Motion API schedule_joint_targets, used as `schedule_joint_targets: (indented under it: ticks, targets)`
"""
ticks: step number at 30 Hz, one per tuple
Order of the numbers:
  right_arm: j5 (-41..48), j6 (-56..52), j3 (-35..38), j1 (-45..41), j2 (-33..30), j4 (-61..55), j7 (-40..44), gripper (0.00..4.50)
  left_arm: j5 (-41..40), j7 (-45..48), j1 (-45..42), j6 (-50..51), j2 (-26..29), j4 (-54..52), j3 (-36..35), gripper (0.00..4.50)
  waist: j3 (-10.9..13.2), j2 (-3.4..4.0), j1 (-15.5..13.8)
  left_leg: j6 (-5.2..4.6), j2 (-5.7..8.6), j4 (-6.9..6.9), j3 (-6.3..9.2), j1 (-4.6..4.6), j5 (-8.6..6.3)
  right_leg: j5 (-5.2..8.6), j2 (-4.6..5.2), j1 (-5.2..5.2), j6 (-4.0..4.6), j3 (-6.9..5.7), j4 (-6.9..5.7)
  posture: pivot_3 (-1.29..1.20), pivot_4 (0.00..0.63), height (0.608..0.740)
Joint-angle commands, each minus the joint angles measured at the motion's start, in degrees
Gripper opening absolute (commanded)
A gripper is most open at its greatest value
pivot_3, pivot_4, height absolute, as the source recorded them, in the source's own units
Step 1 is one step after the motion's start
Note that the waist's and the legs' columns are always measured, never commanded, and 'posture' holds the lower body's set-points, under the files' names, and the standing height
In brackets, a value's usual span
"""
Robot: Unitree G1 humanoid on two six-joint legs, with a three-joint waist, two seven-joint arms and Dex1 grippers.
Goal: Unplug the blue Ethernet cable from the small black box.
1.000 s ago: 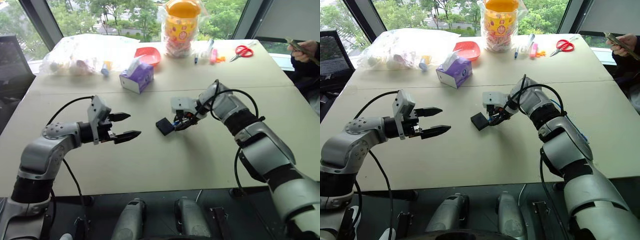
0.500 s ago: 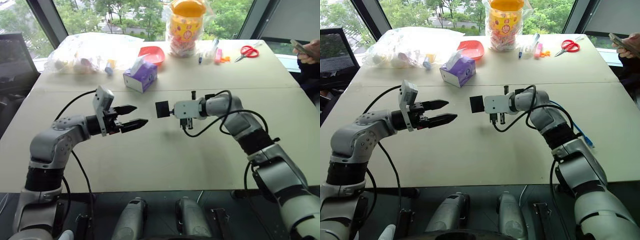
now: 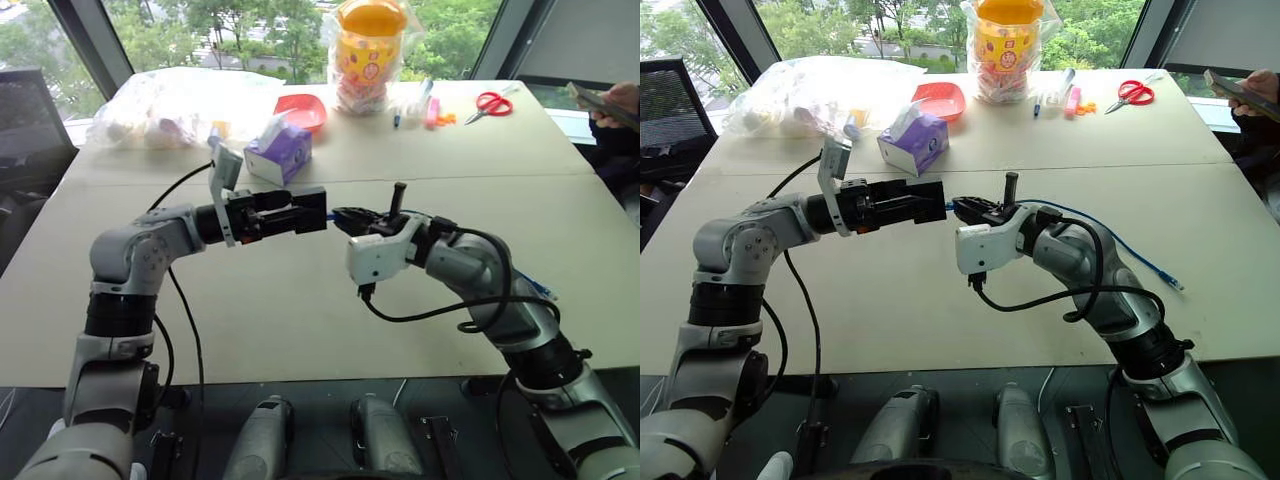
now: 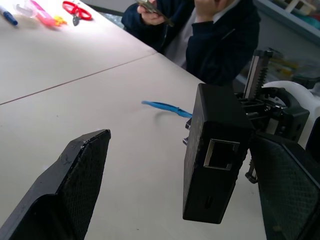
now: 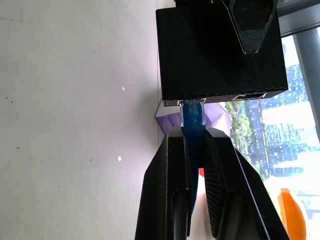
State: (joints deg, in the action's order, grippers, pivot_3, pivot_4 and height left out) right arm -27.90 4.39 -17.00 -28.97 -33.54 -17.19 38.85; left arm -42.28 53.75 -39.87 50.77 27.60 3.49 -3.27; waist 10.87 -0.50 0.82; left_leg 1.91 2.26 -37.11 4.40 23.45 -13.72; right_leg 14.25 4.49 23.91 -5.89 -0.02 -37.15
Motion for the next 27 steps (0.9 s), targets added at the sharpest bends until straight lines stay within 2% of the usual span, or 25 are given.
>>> schedule_joint_targets:
  ticks: [1,2,4,8,12,14,16,19,25,27]
  targets:
    - [0.6,-0.7,1.1,-0.8,0.4,-3.5,0.5,0.0,-1.1,1.9,-1.8,-0.2,-0.6,-0.6,0.2,3.96,0.0,0.0,0.0,0.0,0.0,0.0,0.01,0.0,0.0,0.0,0.0,-0.01,0.0,-0.01,0.01,0.0,0.15,0.74]
    - [0.8,-0.8,1.1,-0.9,0.4,-3.8,0.7,0.0,-0.8,2.5,-1.7,-0.2,-0.6,-0.8,0.7,3.67,0.0,0.0,0.0,0.0,0.0,0.0,0.02,0.0,0.0,0.0,0.0,-0.02,0.0,-0.01,0.02,0.0,0.15,0.74]
    - [1.0,-1.1,1.3,-1.1,0.5,-4.0,1.0,0.0,-0.3,3.2,-1.5,-0.4,-0.6,-1.1,1.4,2.78,0.0,0.0,0.0,0.0,0.0,0.0,0.02,0.0,0.0,0.0,0.0,-0.02,0.0,0.0,0.02,0.0,0.15,0.74]
    - [1.1,-1.3,1.6,-1.3,0.2,-3.8,1.4,0.0,0.0,3.4,-1.4,-0.9,-0.7,-1.0,1.7,0.64,0.0,0.0,0.0,0.0,0.0,0.01,0.03,-0.01,0.0,0.0,-0.01,-0.02,0.01,0.0,0.02,0.0,0.15,0.74]
    - [2.0,-2.6,2.1,-1.7,0.2,-3.6,2.4,0.0,0.2,3.7,-1.3,-0.8,-0.3,-0.9,1.6,0.54,0.0,0.0,0.0,0.0,-0.01,0.01,0.03,-0.02,0.0,0.0,-0.01,-0.02,0.01,0.0,0.02,0.0,0.15,0.74]
    - [6.7,-8.2,3.3,-1.4,1.2,-3.6,5.5,0.0,0.8,4.0,-1.2,-0.9,0.5,-0.9,1.8,0.54,0.0,0.0,0.0,0.0,-0.01,0.01,0.03,-0.02,0.0,0.0,-0.01,-0.03,0.01,0.0,0.02,0.0,0.15,0.74]
    - [15.1,-19.0,5.6,-1.3,2.6,-4.9,11.0,0.0,0.8,4.5,-1.4,-0.6,1.2,-0.6,1.6,0.54,0.0,0.0,0.0,0.0,-0.02,0.01,0.05,-0.02,0.0,0.0,-0.01,-0.05,0.01,-0.01,0.02,0.0,0.15,0.74]
    - [27.4,-34.9,9.9,-3.2,3.0,-6.4,17.2,1.28,0.9,6.5,-1.4,-0.2,3.3,-0.3,1.8,0.54,0.0,-0.01,0.0,-0.01,-0.05,0.0,0.09,-0.04,0.0,0.0,-0.01,-0.1,0.01,-0.01,0.02,0.0,0.15,0.74]
    - [44.3,-56.6,15.3,-9.7,0.6,-2.4,24.0,4.34,0.3,12.2,-1.1,-0.1,7.3,-0.8,3.2,0.54,0.0,0.0,0.0,-0.03,-0.06,0.02,0.11,-0.07,-0.01,0.01,0.0,-0.12,0.03,-0.04,0.06,0.0,0.15,0.74]
    - [49.1,-63.2,16.2,-13.0,0.3,1.7,25.5,4.43,-0.3,14.3,-1.3,0.5,8.3,-0.8,3.2,0.54,0.0,0.0,0.0,-0.03,-0.06,0.02,0.11,-0.06,-0.01,0.01,0.02,-0.12,0.03,-0.04,0.07,0.0,0.15,0.74]
